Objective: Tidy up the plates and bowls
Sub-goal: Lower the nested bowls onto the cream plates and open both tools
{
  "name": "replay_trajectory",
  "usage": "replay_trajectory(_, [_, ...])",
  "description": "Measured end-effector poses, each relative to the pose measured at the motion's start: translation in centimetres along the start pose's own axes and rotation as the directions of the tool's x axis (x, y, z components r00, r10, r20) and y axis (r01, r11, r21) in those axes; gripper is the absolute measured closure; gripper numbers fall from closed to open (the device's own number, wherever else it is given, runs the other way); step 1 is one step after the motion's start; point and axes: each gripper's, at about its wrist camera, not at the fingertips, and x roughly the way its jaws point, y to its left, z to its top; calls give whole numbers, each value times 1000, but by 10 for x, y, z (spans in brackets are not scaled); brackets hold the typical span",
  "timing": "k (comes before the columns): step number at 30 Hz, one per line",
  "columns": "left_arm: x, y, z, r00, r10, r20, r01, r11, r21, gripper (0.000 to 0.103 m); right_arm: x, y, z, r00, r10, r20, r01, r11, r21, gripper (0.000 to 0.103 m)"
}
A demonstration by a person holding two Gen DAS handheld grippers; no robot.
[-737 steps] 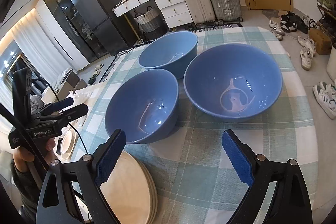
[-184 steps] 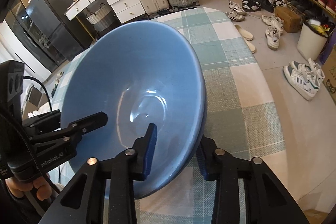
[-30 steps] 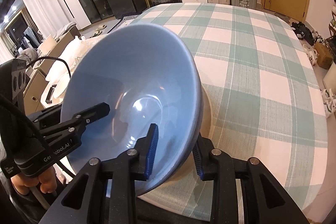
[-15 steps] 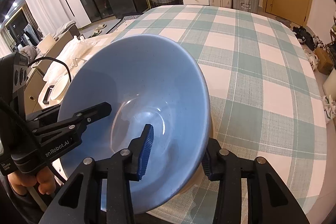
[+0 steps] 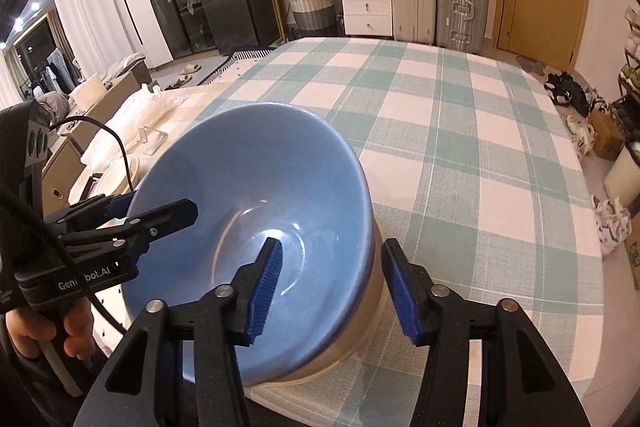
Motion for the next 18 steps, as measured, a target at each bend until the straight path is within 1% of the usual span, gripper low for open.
replay_trajectory(1, [-2, -1, 1, 1000, -3, 5, 3, 1000, 4, 37, -2, -1, 0, 1000, 0, 11, 0, 1000, -3, 35])
replay_trajectory(2, [-6, -2, -1, 1000, -6, 9, 5, 1000, 6, 36, -5, -1, -1, 1000, 0, 23, 0, 1000, -5, 31])
replay_trajectory(4, [-11, -3, 0, 1000, -10, 23, 10, 1000, 14, 32, -11, -1, -1, 999, 10, 37, -10, 1000, -3, 28])
replay_trajectory(5, [-14, -4, 0, 1000, -12, 28, 11, 1000, 18, 30, -13, -1, -1, 999, 15, 44, -14, 1000, -1, 24])
replay_trajectory(9, [-30, -8, 1, 998, -5, 68, 2, 999, 41, 27, -23, -2, -2, 997, 20, 75, -21, 1000, 1, 17])
replay_trajectory(11, [-39, -8, 1, 996, -7, 88, 3, 999, 45, 26, -27, -1, -3, 996, 8, 88, -8, 1000, -4, 12])
replay_trajectory(14, [-50, -7, 0, 994, 2, 114, -8, 999, 54, 24, -33, 1, -4, 995, -22, 100, 23, 1000, -15, 10])
replay_trajectory(16, [-57, -6, -2, 991, 5, 130, -12, 998, 59, 22, -38, 3, -7, 993, -20, 113, 22, 1000, -18, 10])
replay_trajectory(18, [-64, -4, -4, 990, 12, 142, -21, 998, 65, 18, -43, 6, -9, 991, -25, 133, 29, 999, -30, 8])
